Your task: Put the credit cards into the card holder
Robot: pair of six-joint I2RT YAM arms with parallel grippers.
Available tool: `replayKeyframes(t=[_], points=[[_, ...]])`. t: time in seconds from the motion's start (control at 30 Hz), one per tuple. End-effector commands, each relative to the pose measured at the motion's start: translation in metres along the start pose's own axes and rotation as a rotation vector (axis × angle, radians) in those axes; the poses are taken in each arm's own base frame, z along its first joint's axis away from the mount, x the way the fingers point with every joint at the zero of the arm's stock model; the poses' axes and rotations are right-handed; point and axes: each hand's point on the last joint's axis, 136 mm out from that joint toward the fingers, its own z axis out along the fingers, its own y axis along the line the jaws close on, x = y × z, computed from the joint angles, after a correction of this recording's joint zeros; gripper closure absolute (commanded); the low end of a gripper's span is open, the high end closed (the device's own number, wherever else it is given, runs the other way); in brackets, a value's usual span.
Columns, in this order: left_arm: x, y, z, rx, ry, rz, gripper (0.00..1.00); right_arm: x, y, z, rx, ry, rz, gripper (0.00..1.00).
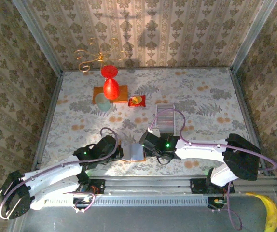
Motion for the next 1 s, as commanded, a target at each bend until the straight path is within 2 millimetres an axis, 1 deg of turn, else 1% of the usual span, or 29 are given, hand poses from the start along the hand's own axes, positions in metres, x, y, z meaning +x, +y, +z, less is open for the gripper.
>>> replayKeyframes(t=[0.0, 0.07, 0.1, 0.13, 0.2, 0.23, 0.3, 0.53, 0.7, 0.8, 0.83, 0.87, 0.9, 0.97], points=[[0.000, 0.004, -0.007, -0.021, 0.011, 0.016, 0.96, -0.002, 0.002, 0.002, -0.021, -0.011, 0.039, 1.00], [-0.001, -0.007, -0.007, 0.030, 0.013, 0.027, 0.90, 0.001, 0.007, 0.005, -0.066, -0.008, 0.070, 1.00], [-0.001, -0.014, -0.007, 0.063, 0.019, 0.033, 0.85, 0.002, 0.011, 0.006, -0.092, -0.006, 0.085, 1.00], [0.000, -0.022, -0.006, 0.096, 0.023, 0.038, 0.77, 0.005, 0.014, 0.009, -0.112, -0.001, 0.098, 1.00], [0.002, -0.032, -0.004, 0.141, 0.042, 0.043, 0.63, 0.007, 0.017, 0.013, -0.131, 0.007, 0.116, 1.00], [0.002, -0.036, -0.004, 0.150, 0.047, 0.047, 0.60, 0.009, 0.017, 0.014, -0.134, 0.012, 0.120, 1.00], [0.000, -0.043, -0.005, 0.155, 0.049, 0.059, 0.56, 0.010, 0.018, 0.015, -0.135, 0.013, 0.121, 1.00], [-0.011, -0.076, -0.002, 0.206, 0.038, 0.094, 0.55, 0.007, 0.014, 0.011, -0.142, -0.024, 0.143, 1.00], [-0.014, -0.087, 0.009, 0.220, 0.035, 0.094, 0.56, 0.007, 0.002, 0.006, -0.134, -0.052, 0.175, 1.00], [-0.009, -0.085, 0.021, 0.206, 0.046, 0.081, 0.58, 0.007, -0.011, 0.002, -0.095, -0.073, 0.187, 1.00], [-0.007, -0.083, 0.026, 0.198, 0.056, 0.073, 0.63, 0.009, -0.018, 0.003, -0.067, -0.074, 0.188, 1.00], [-0.005, -0.083, 0.030, 0.193, 0.064, 0.068, 0.70, 0.006, -0.019, -0.003, -0.075, -0.092, 0.200, 1.00], [-0.002, -0.082, 0.033, 0.190, 0.074, 0.072, 0.76, 0.006, -0.023, -0.005, -0.072, -0.101, 0.206, 1.00], [-0.001, -0.075, 0.038, 0.161, 0.074, 0.064, 0.79, 0.006, -0.026, -0.008, -0.074, -0.114, 0.218, 1.00]])
